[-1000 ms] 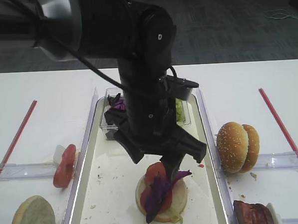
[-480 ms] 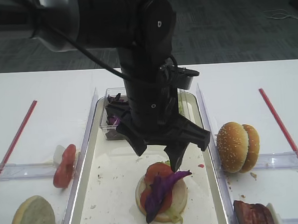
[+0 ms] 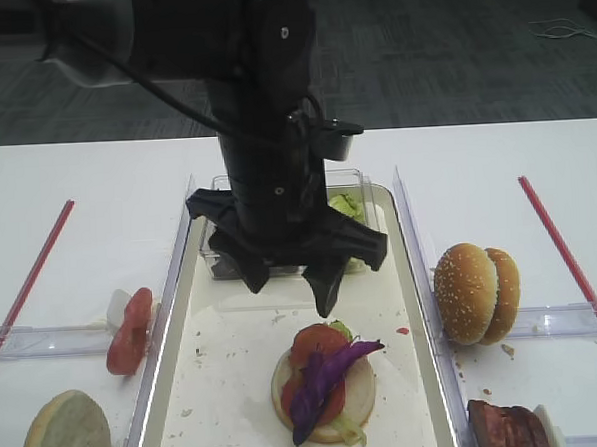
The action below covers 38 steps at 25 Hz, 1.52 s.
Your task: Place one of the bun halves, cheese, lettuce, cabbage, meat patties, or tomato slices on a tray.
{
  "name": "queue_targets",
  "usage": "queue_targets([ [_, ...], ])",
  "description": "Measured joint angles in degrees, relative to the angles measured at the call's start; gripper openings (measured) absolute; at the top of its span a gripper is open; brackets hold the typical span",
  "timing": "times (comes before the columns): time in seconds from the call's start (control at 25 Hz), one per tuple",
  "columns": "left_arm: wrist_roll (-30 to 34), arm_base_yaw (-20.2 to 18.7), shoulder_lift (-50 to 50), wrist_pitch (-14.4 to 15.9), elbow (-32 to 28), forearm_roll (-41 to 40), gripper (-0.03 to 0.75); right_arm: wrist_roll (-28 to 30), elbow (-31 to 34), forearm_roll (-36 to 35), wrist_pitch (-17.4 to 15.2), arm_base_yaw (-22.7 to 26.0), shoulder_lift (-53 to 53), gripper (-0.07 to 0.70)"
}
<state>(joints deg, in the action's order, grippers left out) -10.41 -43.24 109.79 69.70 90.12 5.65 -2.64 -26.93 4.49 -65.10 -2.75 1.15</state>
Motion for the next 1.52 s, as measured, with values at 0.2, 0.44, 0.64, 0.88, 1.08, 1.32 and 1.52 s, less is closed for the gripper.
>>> queue_targets([
  [0.2,0.10,4.76,0.00,0.00,0.00,-0.34,0.475,0.00,0.00,0.00,0.00,0.00,0.00,0.692],
  [0.44,0.95,11.02,0.00,0.00,0.00,-1.71,0.475,-0.08,0.00,0.00,0.00,0.00,0.00,0.692],
  [0.64,1.38,16.12,-0.29,0.00,0.00,-4.22,0.475,-0.08,0.00,0.00,0.00,0.00,0.00,0.692],
  [0.88,1.82,22.88,-1.60,0.11,0.00,-5.65,0.475,-0.08,0.00,0.00,0.00,0.00,0.00,0.692],
  [1.08,2.93,29.23,-2.03,0.11,0.00,-5.97,0.475,-0.08,0.00,0.00,0.00,0.00,0.00,0.692],
  [1.32,4.21,35.04,-2.09,0.31,0.00,-5.97,0.475,-0.08,0.00,0.00,0.00,0.00,0.00,0.692],
  [1.52,5.53,36.38,-2.09,0.31,0.00,-6.05,0.475,0.22,0.00,0.00,0.00,0.00,0.00,0.692],
])
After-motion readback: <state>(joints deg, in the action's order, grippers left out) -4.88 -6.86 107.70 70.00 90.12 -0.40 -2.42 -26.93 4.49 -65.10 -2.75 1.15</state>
